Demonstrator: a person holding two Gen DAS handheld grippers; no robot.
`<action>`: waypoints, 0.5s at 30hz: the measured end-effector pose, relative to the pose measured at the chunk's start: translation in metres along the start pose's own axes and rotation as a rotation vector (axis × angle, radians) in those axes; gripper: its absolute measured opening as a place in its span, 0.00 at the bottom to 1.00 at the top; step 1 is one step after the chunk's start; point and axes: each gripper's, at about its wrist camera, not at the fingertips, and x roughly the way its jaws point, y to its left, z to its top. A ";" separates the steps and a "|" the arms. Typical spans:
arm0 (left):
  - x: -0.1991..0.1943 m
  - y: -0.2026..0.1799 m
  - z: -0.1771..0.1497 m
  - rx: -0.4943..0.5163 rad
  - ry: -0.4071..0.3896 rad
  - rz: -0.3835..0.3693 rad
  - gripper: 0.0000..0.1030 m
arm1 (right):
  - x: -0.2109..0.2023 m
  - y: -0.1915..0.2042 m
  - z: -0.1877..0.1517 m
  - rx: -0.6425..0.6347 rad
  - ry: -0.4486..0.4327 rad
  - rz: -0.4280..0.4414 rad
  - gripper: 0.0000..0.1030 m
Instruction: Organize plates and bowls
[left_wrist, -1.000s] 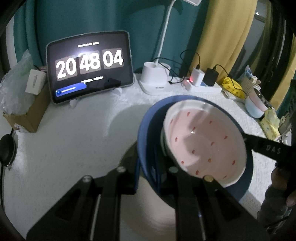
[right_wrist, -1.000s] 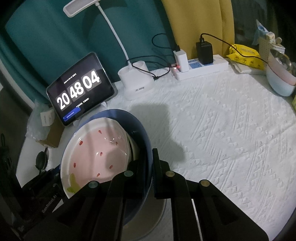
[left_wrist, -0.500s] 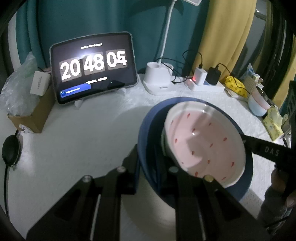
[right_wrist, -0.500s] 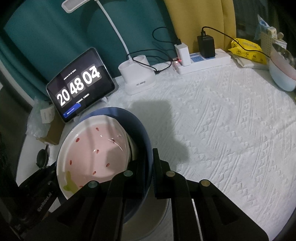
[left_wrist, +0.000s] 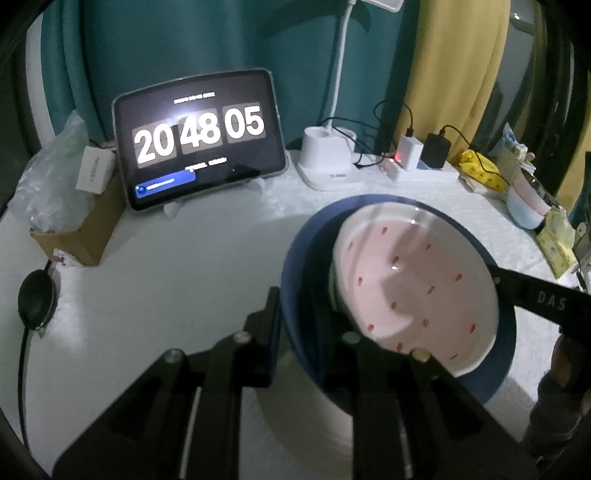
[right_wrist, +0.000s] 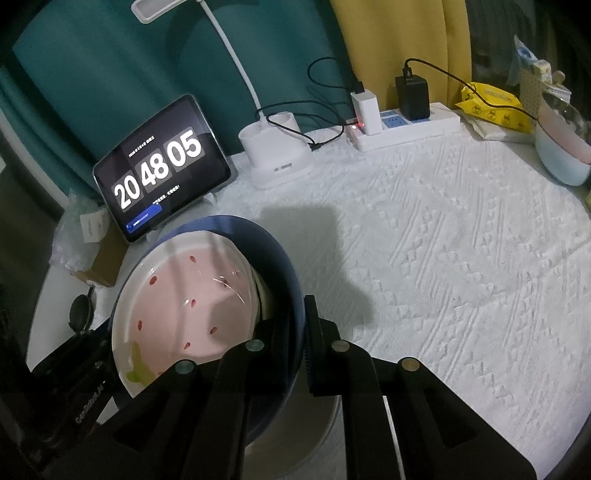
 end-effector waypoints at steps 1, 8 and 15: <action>0.000 0.001 0.000 -0.003 0.000 0.001 0.16 | 0.000 0.000 0.000 -0.003 -0.001 -0.007 0.09; -0.002 0.003 -0.001 -0.025 0.003 -0.016 0.16 | -0.002 -0.002 -0.003 -0.020 -0.014 -0.010 0.12; -0.006 0.006 -0.003 -0.055 -0.009 -0.005 0.18 | -0.005 -0.005 -0.006 -0.026 -0.018 -0.034 0.29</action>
